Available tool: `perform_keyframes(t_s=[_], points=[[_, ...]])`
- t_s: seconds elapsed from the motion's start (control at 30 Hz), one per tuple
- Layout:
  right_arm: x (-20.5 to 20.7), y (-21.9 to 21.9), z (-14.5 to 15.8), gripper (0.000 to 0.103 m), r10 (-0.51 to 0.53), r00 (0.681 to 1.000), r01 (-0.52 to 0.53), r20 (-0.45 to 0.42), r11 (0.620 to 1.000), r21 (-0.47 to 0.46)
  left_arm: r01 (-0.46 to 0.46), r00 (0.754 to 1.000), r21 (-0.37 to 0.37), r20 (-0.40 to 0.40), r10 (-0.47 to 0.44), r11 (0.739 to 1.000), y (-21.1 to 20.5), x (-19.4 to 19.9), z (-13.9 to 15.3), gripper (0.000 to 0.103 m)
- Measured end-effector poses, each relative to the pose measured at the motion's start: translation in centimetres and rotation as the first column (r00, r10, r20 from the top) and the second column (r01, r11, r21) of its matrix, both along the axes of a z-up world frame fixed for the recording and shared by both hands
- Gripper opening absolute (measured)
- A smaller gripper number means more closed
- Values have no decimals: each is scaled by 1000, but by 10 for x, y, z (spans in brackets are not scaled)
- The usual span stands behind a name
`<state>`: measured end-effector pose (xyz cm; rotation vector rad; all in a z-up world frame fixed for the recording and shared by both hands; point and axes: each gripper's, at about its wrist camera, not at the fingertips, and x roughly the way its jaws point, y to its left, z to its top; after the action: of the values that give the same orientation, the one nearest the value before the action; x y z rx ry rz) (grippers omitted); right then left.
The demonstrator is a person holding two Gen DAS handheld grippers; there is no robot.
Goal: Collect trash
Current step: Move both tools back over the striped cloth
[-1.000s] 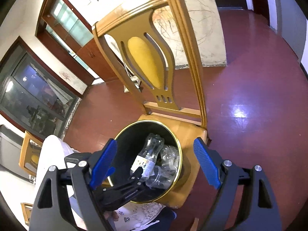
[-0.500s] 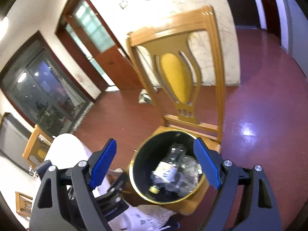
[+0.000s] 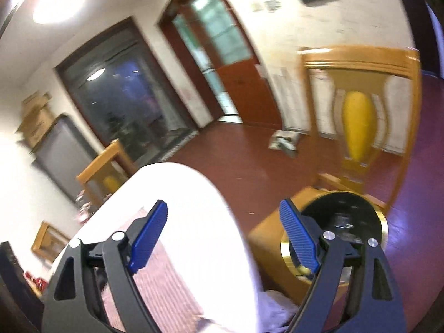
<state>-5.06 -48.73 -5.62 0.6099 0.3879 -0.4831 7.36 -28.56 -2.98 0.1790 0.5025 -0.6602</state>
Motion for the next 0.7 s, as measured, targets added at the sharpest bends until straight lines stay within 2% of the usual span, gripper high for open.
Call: perform_keyframes(t_s=[0.13, 0.2, 0.37, 0.63, 0.7], points=[[32, 47, 17, 83, 124, 992, -123, 24, 991, -47, -140, 989, -48, 46, 142, 989, 64, 3, 27, 97], [45, 73, 27, 83, 185, 982, -182, 40, 980, -77, -220, 971, -67, 77, 224, 973, 96, 4, 39, 97], [70, 131, 49, 83, 314, 947, -301, 68, 940, -159, -348, 927, -79, 115, 356, 934, 155, 2, 60, 97], [101, 187, 63, 83, 441, 896, -421, 53, 882, -211, -448, 879, -127, 121, 462, 885, 222, -8, 78, 97], [107, 200, 65, 83, 470, 882, -449, 44, 864, -229, -459, 873, -136, 116, 474, 878, 236, -11, 76, 97]])
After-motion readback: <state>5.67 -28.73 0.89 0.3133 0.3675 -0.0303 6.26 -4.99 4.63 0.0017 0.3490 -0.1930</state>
